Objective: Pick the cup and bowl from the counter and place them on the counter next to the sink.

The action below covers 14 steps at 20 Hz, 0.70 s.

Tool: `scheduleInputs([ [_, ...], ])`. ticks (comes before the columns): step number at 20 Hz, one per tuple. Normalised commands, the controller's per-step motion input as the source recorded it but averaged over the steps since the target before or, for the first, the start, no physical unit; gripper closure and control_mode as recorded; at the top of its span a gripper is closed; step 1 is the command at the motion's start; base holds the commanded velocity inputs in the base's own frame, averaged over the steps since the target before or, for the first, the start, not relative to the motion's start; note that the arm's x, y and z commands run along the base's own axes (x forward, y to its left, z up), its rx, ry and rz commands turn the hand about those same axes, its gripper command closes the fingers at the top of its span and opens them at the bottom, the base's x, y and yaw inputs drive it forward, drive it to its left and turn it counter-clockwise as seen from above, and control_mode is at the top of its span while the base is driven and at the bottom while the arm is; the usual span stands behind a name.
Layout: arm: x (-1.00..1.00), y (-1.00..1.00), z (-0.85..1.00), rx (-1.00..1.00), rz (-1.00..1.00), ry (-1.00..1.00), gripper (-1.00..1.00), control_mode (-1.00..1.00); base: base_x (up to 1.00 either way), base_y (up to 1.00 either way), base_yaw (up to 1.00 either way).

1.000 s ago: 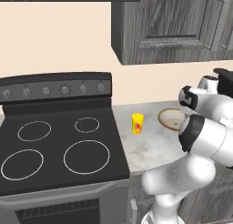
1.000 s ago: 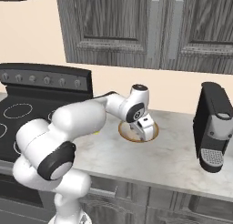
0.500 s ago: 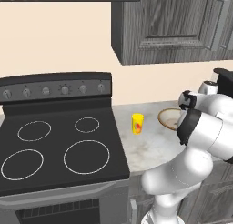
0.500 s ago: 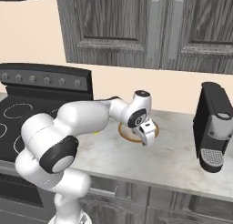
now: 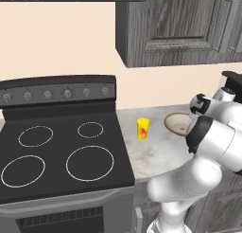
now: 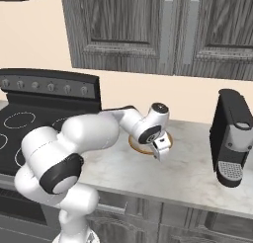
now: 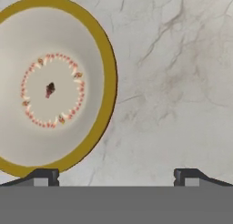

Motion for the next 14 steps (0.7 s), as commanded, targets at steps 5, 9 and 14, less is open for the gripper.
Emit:
scheduleInputs([
  [5,0.0,0.0,0.0,0.04,-0.03,-0.06,-1.0,-1.0,0.0,0.0,0.0],
  [9,0.05,0.0,-0.11,0.0,-0.07,0.0,-1.0,-1.0,0.0,0.0,0.0],
  [14,0.16,0.0,-0.22,0.0,-0.08,0.0,-1.0,-1.0,0.0,0.0,0.0],
])
